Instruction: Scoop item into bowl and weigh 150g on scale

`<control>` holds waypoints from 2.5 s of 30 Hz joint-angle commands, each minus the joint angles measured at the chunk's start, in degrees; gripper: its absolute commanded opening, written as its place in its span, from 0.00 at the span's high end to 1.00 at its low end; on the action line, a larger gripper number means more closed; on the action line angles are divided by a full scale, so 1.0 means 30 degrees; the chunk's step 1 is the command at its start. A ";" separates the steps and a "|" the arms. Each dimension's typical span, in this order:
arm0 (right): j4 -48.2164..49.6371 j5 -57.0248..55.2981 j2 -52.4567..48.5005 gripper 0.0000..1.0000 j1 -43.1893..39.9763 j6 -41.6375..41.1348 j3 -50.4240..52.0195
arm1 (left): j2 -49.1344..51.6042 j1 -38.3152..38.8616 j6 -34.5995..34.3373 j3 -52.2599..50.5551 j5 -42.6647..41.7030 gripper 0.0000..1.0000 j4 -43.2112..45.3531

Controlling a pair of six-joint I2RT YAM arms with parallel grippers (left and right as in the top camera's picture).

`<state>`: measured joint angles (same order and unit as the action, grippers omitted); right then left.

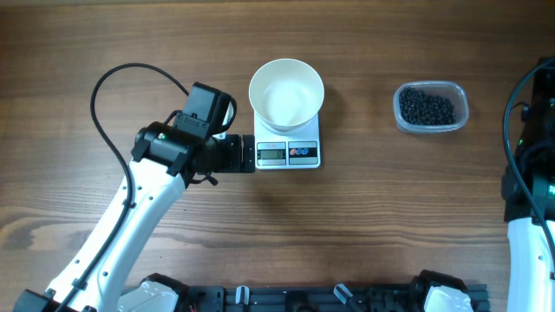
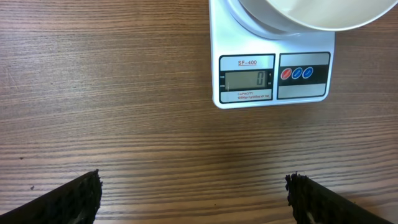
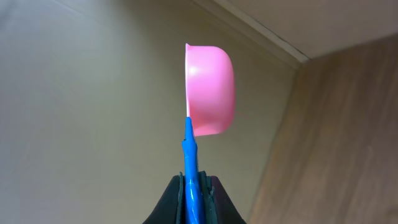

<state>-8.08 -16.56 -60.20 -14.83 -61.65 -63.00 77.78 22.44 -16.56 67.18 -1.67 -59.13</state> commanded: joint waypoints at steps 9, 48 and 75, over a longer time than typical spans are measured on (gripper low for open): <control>0.0816 0.0022 0.1661 0.96 -0.0080 0.3898 -0.0393 | -0.0175 -0.0073 0.0386 0.0189 -0.0284 0.00 0.0044; -0.0605 0.6921 0.0889 0.96 -0.0080 1.6925 -0.0393 | -0.0175 -0.0073 0.0386 0.0189 -0.0291 0.00 0.0044; -0.1056 0.8051 0.0044 0.96 -0.0080 1.7041 -0.0393 | -0.0175 -0.0073 0.0372 0.0189 -0.0619 0.00 0.1384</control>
<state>-11.97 6.44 -60.03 -14.83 -11.60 -63.05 77.78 22.44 -16.56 67.18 -1.67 -57.19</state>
